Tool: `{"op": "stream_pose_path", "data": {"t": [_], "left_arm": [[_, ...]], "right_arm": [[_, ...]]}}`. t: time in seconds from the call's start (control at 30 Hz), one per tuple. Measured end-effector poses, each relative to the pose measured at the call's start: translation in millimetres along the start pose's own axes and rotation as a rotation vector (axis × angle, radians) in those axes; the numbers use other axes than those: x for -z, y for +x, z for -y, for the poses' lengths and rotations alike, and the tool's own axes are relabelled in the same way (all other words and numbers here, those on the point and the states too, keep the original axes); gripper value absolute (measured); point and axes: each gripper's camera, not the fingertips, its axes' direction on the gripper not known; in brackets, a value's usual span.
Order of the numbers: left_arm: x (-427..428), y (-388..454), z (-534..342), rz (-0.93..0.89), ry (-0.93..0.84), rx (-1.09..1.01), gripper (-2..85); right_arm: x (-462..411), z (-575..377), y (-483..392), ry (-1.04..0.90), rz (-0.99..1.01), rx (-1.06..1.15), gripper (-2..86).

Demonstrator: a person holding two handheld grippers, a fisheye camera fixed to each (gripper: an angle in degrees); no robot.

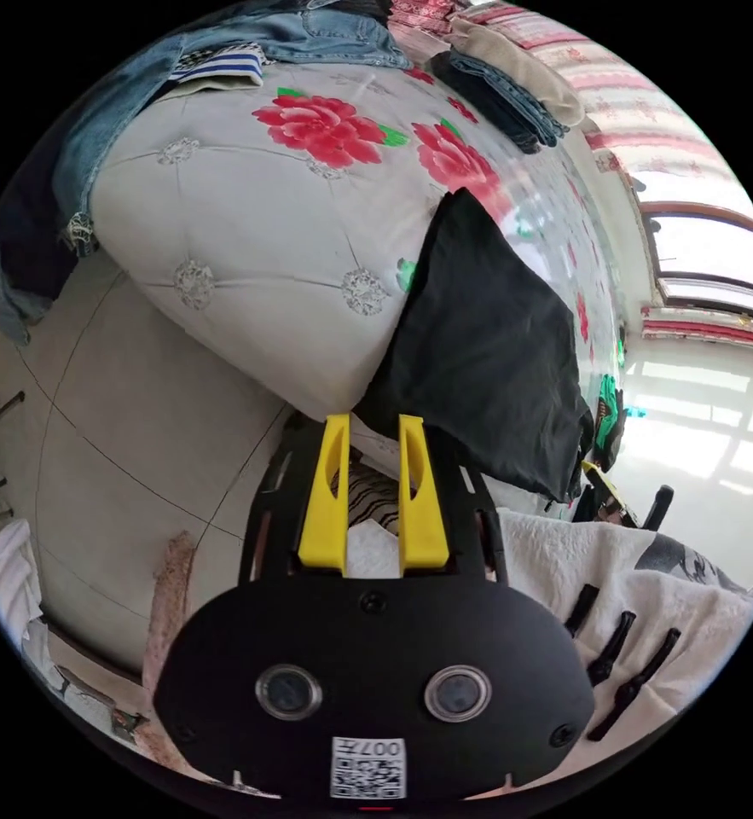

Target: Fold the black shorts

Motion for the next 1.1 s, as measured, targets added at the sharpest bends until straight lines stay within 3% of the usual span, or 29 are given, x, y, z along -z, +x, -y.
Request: {"op": "stream_pose_path", "data": {"t": [0.27,0.5,0.77,0.87,0.97,1.07,1.1], "left_arm": [[-18,18,17,0.193,-0.045,0.06,7.2],[-32,20,7,0.256,-0.002,0.01,0.0],[-16,-33,-23,-0.021,0.134,0.056,-0.7],[-7,-13,-29,-0.082,0.159,-0.087,-0.7],[-9,53,-27,-0.121,0.124,-0.428,-0.7],[-39,143,-45,-0.111,-0.017,-0.868,-0.6],[-66,174,-59,-0.099,-0.149,-1.032,-0.6]], "right_arm": [[18,-8,-14,0.015,0.013,-0.002,-0.3],[29,-20,-13,0.03,0.038,-0.036,-0.3],[46,-40,-4,0.06,0.062,-0.093,-0.3],[54,-47,3,0.067,0.059,-0.122,-0.3],[64,-55,10,0.084,0.056,-0.155,-0.3],[78,-64,16,0.107,0.051,-0.183,-0.3],[80,-66,17,0.11,0.05,-0.189,-0.3]]}}
